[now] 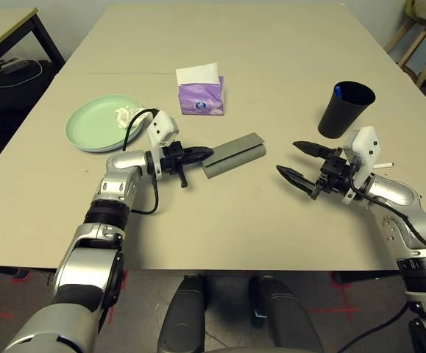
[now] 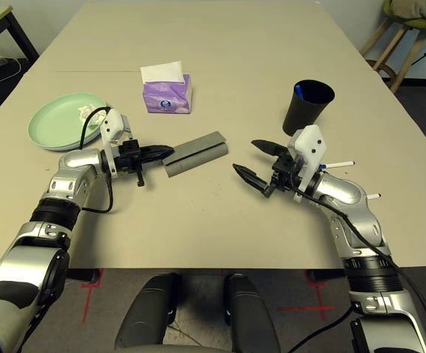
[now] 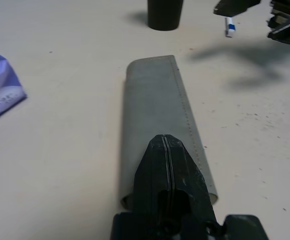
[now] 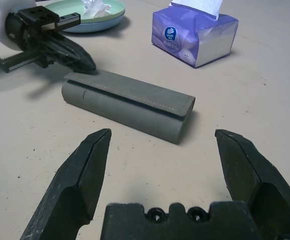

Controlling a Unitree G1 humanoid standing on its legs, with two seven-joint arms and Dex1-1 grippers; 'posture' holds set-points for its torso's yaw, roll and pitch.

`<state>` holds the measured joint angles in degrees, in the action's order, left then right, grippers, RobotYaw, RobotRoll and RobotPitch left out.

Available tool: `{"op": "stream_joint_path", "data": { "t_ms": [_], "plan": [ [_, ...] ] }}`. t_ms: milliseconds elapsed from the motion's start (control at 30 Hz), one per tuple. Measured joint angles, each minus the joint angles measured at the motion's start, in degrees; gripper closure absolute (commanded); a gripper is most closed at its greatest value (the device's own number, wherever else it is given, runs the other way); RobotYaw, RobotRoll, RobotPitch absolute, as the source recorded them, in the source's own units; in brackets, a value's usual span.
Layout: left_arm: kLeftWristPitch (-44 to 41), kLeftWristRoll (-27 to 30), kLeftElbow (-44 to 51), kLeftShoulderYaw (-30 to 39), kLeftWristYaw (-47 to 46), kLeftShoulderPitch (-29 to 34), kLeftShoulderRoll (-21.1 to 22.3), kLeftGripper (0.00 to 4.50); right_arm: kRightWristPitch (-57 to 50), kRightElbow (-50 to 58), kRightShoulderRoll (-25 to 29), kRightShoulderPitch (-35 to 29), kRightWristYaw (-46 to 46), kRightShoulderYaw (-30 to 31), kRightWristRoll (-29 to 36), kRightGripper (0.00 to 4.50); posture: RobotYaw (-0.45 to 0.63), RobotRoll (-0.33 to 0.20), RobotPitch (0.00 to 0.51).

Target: Organize and tidy the items on the table.

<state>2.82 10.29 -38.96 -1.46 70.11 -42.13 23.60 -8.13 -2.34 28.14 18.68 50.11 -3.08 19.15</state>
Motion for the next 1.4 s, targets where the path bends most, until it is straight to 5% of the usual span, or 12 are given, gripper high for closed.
{"op": "stream_joint_path", "data": {
  "t_ms": [900,1333,1400],
  "plan": [
    [-1.97,-0.62,3.24,-2.97,3.55,0.77,4.44,4.45,0.20,-1.39,-0.34,2.37,-0.98,-0.01,0.19,0.00,0.13,0.000,0.134],
    [-7.77,6.26,9.66,-0.12,7.05,-2.37,4.15,4.45,0.86,-2.31,-0.26,2.65,-1.00,-0.01,0.23,0.00,0.12,0.000,0.127],
    [-8.30,6.32,9.95,-0.21,7.48,-2.41,4.13,4.08,0.40,-2.25,0.07,3.06,-0.97,-0.01,0.33,0.00,0.12,0.000,0.128]
  ]
}}
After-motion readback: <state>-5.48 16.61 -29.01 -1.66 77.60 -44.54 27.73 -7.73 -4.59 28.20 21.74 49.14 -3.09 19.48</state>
